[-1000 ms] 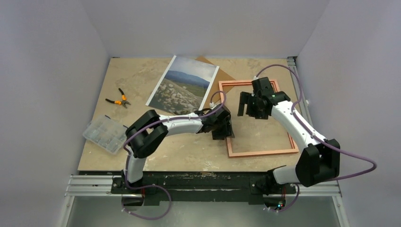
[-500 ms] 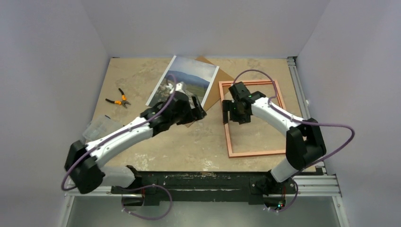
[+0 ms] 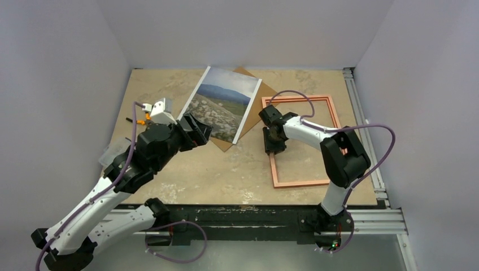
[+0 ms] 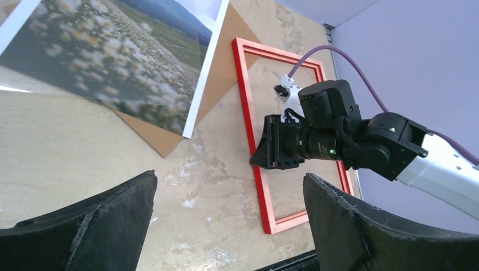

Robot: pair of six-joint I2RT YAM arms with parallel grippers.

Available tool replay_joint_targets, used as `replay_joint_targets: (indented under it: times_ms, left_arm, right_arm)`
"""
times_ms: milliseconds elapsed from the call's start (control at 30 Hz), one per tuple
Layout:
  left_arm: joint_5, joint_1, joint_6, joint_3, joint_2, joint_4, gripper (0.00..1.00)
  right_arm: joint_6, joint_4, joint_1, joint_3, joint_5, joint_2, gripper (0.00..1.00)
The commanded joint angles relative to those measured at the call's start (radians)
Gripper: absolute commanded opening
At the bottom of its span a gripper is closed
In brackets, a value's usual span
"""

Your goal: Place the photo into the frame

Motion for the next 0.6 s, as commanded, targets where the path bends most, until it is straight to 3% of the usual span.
replay_joint_targets:
  times_ms: [0,167,300,567]
  left_arm:
    - [-0.058,0.006,0.034,0.016,-0.012,-0.078,0.98]
    - [-0.044,0.007,0.025,0.014,0.009,-0.084,0.98]
    - [-0.024,0.008,0.032,0.016,0.044,-0.077,0.98]
    - [0.018,0.027,0.067,0.054,0.150,-0.119,1.00]
  right_arm:
    - [0.020,0.027,0.006,0.077,0.036,0.013,0.26]
    - [0.015,-0.003,0.005,0.135,0.058,0.043,0.16]
    - [0.011,-0.017,0.006,0.146,0.061,0.045,0.18]
    - [-0.007,-0.046,0.006,0.167,0.051,-0.020,0.65]
